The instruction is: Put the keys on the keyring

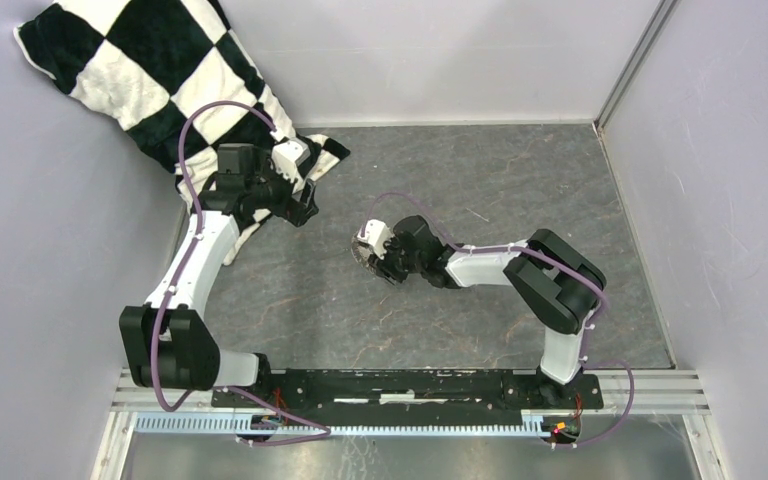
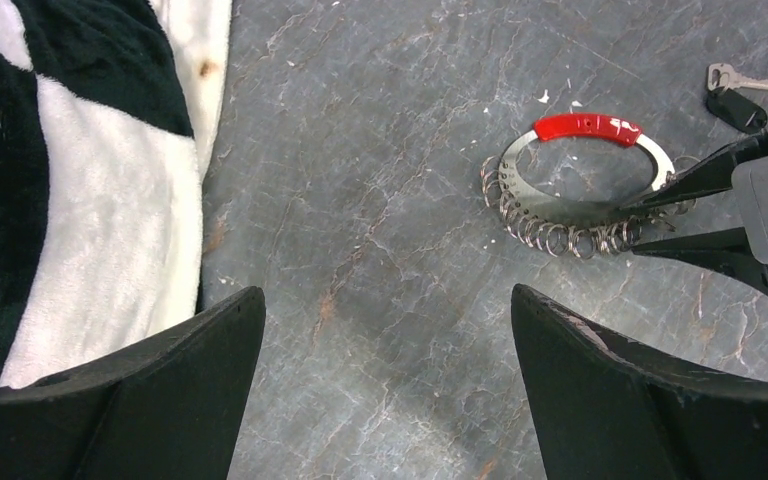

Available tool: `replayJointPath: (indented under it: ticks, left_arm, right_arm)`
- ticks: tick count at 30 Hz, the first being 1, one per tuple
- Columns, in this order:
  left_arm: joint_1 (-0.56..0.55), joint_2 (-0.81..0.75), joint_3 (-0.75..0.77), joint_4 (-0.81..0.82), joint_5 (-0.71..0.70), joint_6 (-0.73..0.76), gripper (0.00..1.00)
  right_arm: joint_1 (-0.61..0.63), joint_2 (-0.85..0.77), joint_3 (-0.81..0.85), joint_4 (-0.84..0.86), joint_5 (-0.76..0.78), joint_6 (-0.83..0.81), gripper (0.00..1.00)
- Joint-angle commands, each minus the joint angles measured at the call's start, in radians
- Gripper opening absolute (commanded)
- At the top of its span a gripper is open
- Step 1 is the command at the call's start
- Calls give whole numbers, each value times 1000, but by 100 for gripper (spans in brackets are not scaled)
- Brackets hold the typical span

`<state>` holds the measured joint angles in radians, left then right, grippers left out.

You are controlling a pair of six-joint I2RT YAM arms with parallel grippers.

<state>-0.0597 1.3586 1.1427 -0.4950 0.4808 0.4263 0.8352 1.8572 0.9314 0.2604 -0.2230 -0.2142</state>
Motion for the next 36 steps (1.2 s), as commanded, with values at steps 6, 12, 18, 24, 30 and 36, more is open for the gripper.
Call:
replayJointPath:
  ticks: [6, 12, 18, 24, 30, 36]
  left_arm:
    - [-4, -31, -8, -29, 40, 66, 98]
    - [-7, -43, -4, -82, 99, 145, 99]
    - [-36, -82, -14, -142, 139, 267, 100]
    - [-74, -130, 18, -283, 163, 398, 99]
    - [-85, -166, 55, -381, 148, 391, 100]
    - [-84, -169, 27, -353, 173, 293, 100]
  right_arm:
    - [12, 23, 61, 46, 41, 22, 4]
    - [11, -74, 57, 46, 32, 41, 1]
    - [12, -191, 20, 61, -26, 58, 0]
    - [11, -283, -16, 69, -45, 65, 0]
    - [9, -217, -32, 44, -28, 30, 55]
    - [10, -73, 24, 20, -12, 2, 60]
